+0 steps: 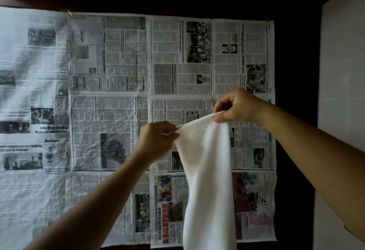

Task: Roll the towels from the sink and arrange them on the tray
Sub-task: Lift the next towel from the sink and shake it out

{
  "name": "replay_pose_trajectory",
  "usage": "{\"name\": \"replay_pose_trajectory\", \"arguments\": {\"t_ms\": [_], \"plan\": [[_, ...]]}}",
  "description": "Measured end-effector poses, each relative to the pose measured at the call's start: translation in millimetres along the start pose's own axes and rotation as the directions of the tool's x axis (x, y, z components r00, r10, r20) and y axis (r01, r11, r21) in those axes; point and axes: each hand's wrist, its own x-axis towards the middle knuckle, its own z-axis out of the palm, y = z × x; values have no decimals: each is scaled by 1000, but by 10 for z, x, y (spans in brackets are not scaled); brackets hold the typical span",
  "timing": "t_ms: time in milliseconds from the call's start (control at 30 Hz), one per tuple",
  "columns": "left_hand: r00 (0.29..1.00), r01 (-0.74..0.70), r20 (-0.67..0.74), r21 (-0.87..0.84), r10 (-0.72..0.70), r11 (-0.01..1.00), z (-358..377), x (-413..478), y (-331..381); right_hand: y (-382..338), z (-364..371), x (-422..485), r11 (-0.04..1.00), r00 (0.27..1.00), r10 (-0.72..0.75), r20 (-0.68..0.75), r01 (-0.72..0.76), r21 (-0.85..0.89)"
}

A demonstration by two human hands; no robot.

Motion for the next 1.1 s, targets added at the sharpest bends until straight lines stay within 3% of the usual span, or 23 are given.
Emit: {"name": "replay_pose_trajectory", "arguments": {"t_ms": [167,367,433,567,700,800,900,1100], "plan": [[996,70,68,-108,-63,992,-208,158,121,99,-41,-14,984,996,82,34,-86,157],[961,245,208,-335,-182,910,-328,214,328,66,-181,-57,942,957,88,276,-170,291],[948,260,255,-262,-193,929,-308,249,330,119,-157,-47,924,948,123,293,-218,315],[925,171,309,185,-223,968,-93,268,139,336,216,-35,907,916,317,245,-368,206],[878,331,312,151,-362,932,226,178,-123,577,780,28,847,882,439,172,-470,246],[873,401,249,126,-420,908,333,161,-196,661,1012,131,876,906,423,30,-417,242],[896,383,202,99,-395,918,276,278,-194,613,953,246,938,938,316,-143,-287,192],[971,164,150,164,-189,973,79,242,45,530,675,41,987,959,100,-265,-61,150]]}}
